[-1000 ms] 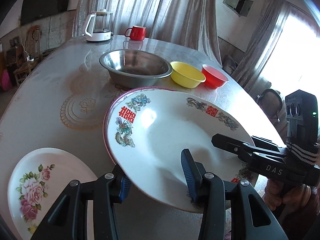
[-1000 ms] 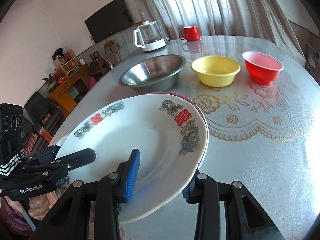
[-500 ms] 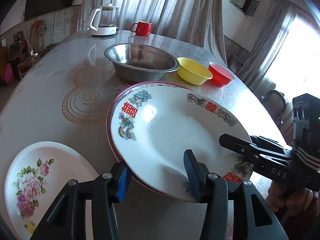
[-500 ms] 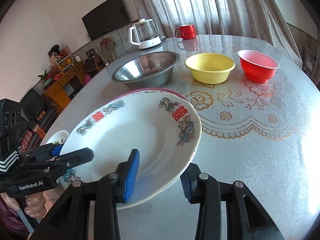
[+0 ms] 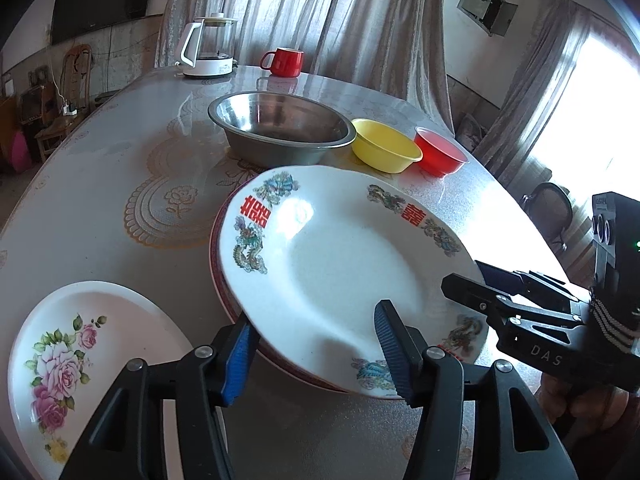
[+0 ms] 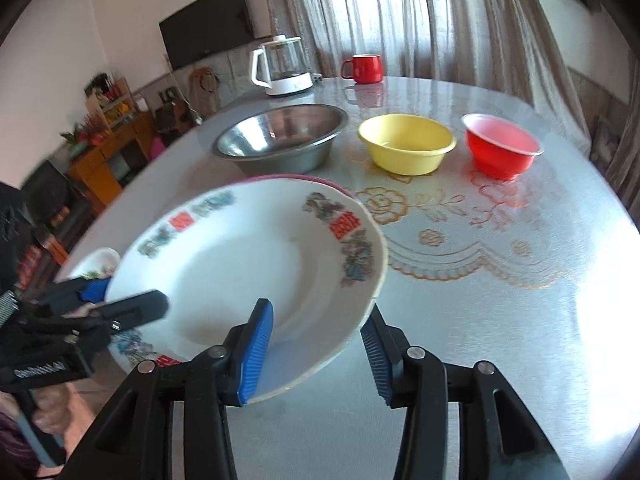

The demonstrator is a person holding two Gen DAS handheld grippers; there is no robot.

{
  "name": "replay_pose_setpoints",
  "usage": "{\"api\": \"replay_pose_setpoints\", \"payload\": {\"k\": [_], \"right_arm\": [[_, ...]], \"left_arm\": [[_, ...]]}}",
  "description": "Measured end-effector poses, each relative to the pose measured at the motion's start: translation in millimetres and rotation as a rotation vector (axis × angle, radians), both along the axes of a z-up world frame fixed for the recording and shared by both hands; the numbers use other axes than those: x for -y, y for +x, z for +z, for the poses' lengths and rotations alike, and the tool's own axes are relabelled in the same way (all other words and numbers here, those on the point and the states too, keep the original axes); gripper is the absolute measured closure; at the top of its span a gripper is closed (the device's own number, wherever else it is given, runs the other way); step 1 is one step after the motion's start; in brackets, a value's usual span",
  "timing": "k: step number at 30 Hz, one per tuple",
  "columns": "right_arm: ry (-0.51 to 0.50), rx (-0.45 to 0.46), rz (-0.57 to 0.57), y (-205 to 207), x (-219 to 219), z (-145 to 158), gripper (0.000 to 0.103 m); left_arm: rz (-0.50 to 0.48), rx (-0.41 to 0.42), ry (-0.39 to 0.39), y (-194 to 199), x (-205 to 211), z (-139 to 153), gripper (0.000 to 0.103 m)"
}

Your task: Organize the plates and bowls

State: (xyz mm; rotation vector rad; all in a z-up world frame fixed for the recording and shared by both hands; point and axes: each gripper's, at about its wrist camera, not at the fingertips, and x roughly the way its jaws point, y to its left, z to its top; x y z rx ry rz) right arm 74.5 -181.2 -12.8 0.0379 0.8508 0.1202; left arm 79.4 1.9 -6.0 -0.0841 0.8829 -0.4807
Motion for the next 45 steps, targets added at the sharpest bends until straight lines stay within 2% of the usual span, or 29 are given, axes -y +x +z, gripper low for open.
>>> {"api": "replay_pose_setpoints", "payload": {"k": [9, 12, 14, 20, 27, 31, 35, 45], "right_arm": [[0.008, 0.020, 0.002, -7.2, 7.7, -1.4, 0.057], [-0.022, 0.030, 0.012, -8.8, 4.3, -0.6, 0.057], [-0.038, 0.033, 0.023, -10.2, 1.1, -0.3, 0.057], [-0.050, 0.041, 0.065, -13.0, -8.6, 0.2, 0.057], [-0.049, 0.020, 0.047, -11.7, -7.4, -2.3, 0.057], [-0.035, 0.015, 0.025, -10.4, -4.9, -2.3, 0.057], [-0.021, 0.018, 0.003, -11.0, -0.7, -1.4, 0.057], [0.022, 0.035, -0.044, -9.8, 12.8, -2.4, 0.057]], "left_arm": [[0.004, 0.017, -0.002, -1.7, -1.1, -0.3, 0.044], [0.019, 0.027, 0.008, -4.0, -2.2, 1.7, 0.044], [0.038, 0.025, 0.021, -4.6, -3.8, 2.4, 0.037], [0.066, 0.054, 0.026, -7.4, -9.4, 6.8, 0.030], [0.064, 0.059, 0.027, -9.1, -8.5, 5.4, 0.028], [0.052, 0.033, 0.044, -3.2, -4.6, 0.1, 0.028], [0.070, 0.020, 0.025, 2.8, -5.1, -2.5, 0.028], [0.053, 0.028, 0.033, 6.2, 1.3, -3.0, 0.021]]}}
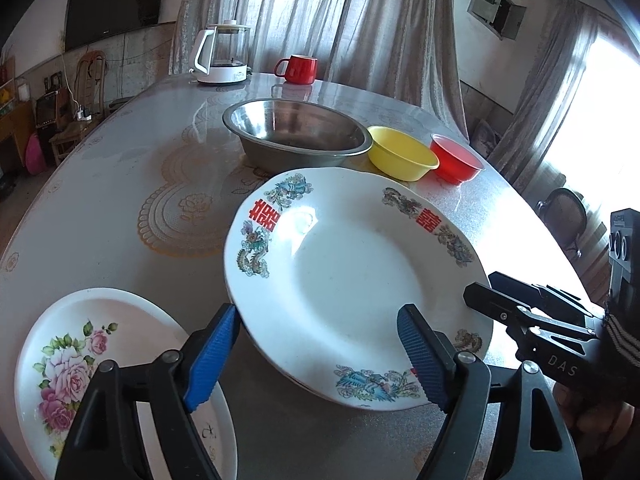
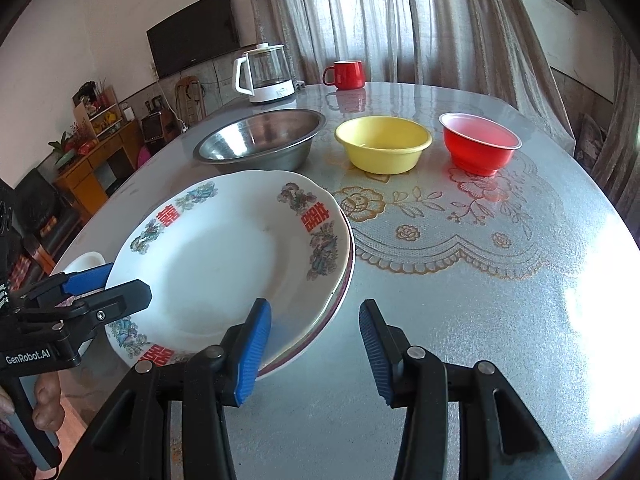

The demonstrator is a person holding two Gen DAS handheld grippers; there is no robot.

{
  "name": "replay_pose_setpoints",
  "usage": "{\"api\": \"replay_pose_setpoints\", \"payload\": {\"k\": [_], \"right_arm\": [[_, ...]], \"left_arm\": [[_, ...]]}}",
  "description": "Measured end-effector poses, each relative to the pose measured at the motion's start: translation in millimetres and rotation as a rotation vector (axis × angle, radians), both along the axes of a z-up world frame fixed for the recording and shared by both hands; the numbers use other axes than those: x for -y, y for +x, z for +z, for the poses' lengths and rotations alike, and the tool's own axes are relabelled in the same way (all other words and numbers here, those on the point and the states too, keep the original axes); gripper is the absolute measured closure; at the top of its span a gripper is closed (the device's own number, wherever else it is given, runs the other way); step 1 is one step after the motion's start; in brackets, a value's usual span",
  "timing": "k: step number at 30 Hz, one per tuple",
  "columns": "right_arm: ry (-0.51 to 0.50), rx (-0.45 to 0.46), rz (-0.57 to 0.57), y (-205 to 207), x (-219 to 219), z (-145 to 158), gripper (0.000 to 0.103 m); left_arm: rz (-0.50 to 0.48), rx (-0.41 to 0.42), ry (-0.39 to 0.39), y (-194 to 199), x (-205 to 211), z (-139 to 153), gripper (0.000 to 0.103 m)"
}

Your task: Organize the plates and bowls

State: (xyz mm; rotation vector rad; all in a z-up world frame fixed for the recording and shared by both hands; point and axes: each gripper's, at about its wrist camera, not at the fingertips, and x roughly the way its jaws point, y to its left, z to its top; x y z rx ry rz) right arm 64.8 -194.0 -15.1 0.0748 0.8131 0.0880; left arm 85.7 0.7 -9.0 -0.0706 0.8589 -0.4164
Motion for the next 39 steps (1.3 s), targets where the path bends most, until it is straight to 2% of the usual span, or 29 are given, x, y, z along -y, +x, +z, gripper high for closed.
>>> {"api": "replay_pose_setpoints", "payload": {"k": [4, 9, 16, 20, 33, 39], "right_arm": [[0.002, 0.004, 0.016, -0.5, -2.9, -1.0, 0.057], [-0.010, 0.011, 0.027, -0.6, -6.2, -2.0, 0.057], [-0.015, 0.002, 0.024, -1.3, -7.0, -1.5, 0.052], [-0.003, -0.005, 0.015, -1.8, -4.8, -2.2, 0.047], [0.003, -0.019, -0.014, -1.5, -1.4, -0.6, 0.046], [0.012, 0.016, -0.012, -5.4, -1.3, 9.2, 0.046]], "left_arm": [[0.013, -0.040, -0.017, 4.3, -4.5, -5.5, 0.021], [0.010, -0.027, -0.011, -0.6, -2.3, -3.9, 0.021], [0.036, -0.011, -0.006, -5.2, -4.8, 0.6, 0.008], [0.063, 0.002, 0.021, -7.4, -6.9, 3.3, 0.008], [0.100, 0.007, 0.000, -13.1, -22.6, 10.5, 0.008], [0.122, 0.001, -0.013, -13.2, -32.2, 11.2, 0.008]]}}
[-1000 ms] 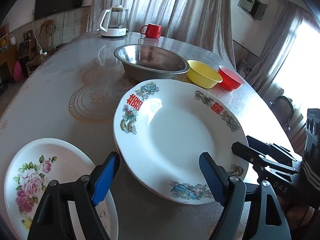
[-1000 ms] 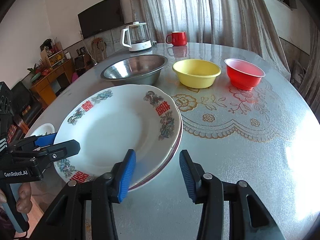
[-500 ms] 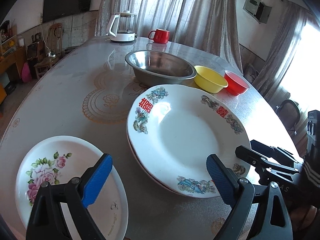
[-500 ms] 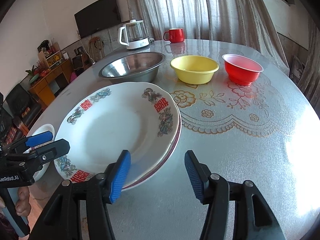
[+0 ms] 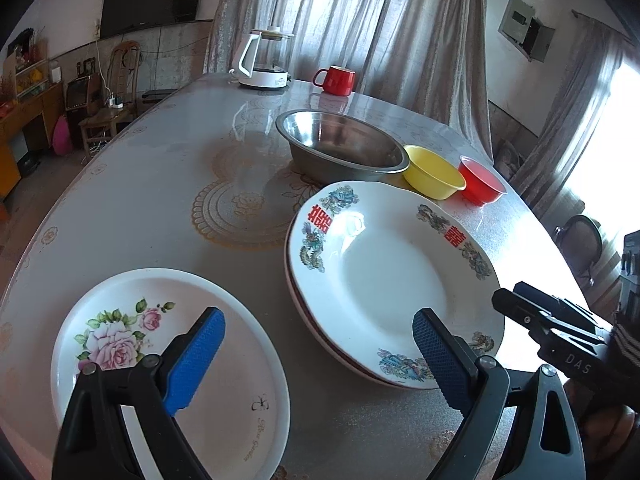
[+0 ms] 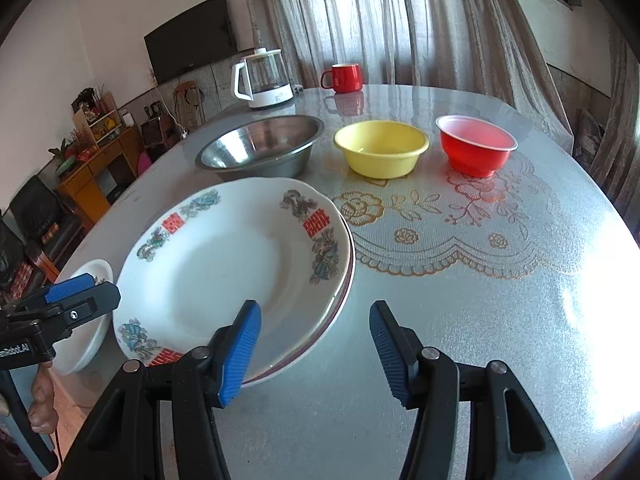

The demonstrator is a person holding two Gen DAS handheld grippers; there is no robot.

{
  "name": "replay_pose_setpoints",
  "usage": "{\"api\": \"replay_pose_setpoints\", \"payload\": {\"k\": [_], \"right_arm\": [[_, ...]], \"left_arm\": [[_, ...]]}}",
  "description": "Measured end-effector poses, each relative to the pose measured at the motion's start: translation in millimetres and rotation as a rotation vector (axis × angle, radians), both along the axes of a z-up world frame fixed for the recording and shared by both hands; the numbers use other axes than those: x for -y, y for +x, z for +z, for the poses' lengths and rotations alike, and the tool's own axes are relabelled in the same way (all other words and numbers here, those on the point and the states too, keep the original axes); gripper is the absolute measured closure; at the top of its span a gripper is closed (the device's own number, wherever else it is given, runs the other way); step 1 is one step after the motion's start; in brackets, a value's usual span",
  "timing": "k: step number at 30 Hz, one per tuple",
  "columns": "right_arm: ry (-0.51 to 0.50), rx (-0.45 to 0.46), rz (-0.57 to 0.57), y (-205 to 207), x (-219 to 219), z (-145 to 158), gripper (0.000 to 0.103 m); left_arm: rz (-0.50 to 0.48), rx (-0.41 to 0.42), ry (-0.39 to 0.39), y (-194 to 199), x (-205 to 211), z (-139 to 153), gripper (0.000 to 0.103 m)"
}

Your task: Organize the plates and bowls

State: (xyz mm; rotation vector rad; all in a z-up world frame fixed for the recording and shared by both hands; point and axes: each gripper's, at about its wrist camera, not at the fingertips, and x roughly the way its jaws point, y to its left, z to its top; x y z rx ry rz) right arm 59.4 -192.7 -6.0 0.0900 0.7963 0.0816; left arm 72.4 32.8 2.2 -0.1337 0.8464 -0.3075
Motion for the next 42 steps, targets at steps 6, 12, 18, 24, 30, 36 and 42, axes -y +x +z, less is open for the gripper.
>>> {"api": "replay_pose_setpoints", "payload": {"k": [6, 12, 18, 24, 30, 36, 42], "right_arm": [[0.027, 0.041, 0.062, -3.9, -9.1, 11.8, 0.046], [0.059, 0.066, 0.207, -9.9, -33.8, 22.9, 0.046], [0.126, 0.054, 0.415, -19.5, -74.4, 27.5, 0.046], [0.206, -0.047, 0.586, -20.5, -120.7, 7.7, 0.046], [0.259, -0.150, 0.618, -15.1, -147.5, -17.7, 0.046], [0.229, -0.188, 0.606, -2.8, -168.2, -33.8, 0.046], [0.196, -0.202, 0.620, 3.4, -182.5, -42.7, 0.046]], "left_arm": [[0.037, 0.008, -0.018, -1.2, -17.8, 4.7, 0.008], [0.127, 0.023, -0.076, -2.2, -63.2, 15.7, 0.008], [0.256, 0.027, -0.076, -11.3, -114.9, 14.1, 0.008], [0.338, -0.034, -0.072, -24.3, -158.7, -7.0, 0.008], [0.365, -0.063, -0.070, -35.2, -177.3, -23.3, 0.027], [0.329, -0.097, -0.080, -33.5, -172.1, -33.9, 0.034], [0.284, -0.069, -0.041, -31.6, -160.4, -36.3, 0.056]]}}
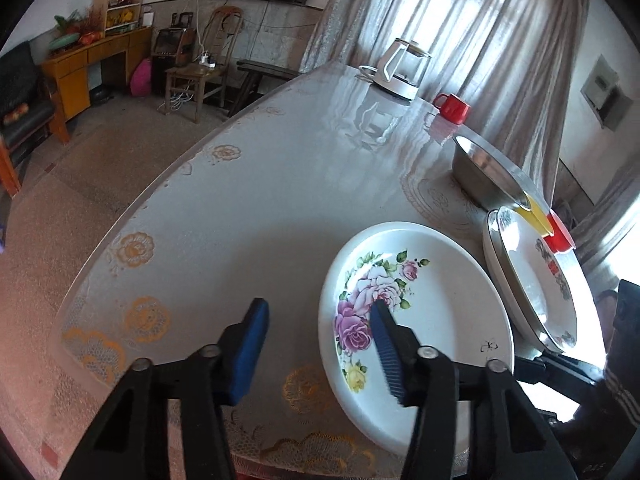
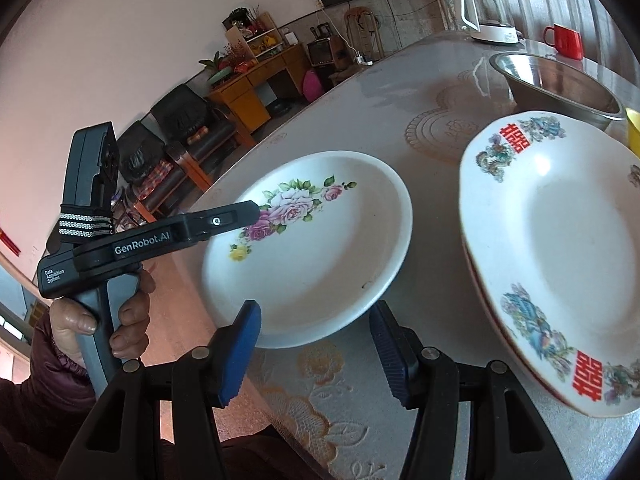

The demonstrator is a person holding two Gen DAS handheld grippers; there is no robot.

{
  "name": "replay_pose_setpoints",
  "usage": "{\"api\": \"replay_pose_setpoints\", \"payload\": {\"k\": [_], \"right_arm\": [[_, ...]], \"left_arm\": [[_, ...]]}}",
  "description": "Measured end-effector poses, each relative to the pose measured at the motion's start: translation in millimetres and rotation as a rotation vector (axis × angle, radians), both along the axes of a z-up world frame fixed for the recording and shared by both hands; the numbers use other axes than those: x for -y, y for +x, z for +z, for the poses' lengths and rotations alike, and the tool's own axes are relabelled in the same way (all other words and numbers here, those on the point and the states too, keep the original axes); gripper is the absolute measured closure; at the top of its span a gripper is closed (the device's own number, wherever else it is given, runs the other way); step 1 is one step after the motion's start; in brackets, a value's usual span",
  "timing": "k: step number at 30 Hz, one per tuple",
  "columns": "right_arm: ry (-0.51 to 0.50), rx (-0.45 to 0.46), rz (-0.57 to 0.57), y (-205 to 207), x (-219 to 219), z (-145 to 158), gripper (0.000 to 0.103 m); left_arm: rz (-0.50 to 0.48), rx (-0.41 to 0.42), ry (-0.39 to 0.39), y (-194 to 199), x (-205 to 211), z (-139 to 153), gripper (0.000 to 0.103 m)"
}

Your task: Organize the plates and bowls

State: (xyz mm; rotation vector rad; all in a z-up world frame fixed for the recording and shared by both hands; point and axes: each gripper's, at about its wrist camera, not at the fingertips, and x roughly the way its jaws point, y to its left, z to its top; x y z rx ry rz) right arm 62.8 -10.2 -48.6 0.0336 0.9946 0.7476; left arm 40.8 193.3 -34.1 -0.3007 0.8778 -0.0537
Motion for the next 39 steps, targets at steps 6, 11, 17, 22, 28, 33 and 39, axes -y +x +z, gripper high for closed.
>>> {"api": "replay_pose_setpoints", "payload": {"k": [6, 11, 17, 22, 28, 33, 39], "right_arm": [[-0.015, 0.006, -0.019, 9.5, -4.6, -0.2, 0.042], [-0.025, 0.020, -0.024, 15.7, -11.6, -0.4, 0.042], [-0.068, 0.046, -0.042, 16.9, -22.1, -0.1, 0.042], [-0.079, 0.056, -0.073, 18.7, -27.5, 0.4, 0.042], [-0.065, 0.048, -0.076, 25.5, -30.2, -1.2, 0.042], [-0.104, 0.079, -0.055, 22.9, -42.0, 0.7, 0.042], [-0.082, 0.060, -0.083, 25.2, -38.0, 0.4, 0.042]], "left_arm": [[-0.048, 0.029, 0.028, 11.1, 12.3, -1.4, 0.065], [-0.021, 0.033, 0.030, 20.4, 7.8, -1.4, 0.064], [-0.036, 0.042, 0.057, 25.0, 6.6, -2.3, 0.059], [-0.049, 0.071, 0.025, 18.8, 0.3, -4.4, 0.060], [-0.052, 0.086, -0.040, 14.1, -11.7, -5.8, 0.062], [-0.027, 0.095, 0.013, 17.0, -3.6, -4.7, 0.058], [-0.047, 0.103, -0.103, 6.4, -14.8, -6.5, 0.058]]}}
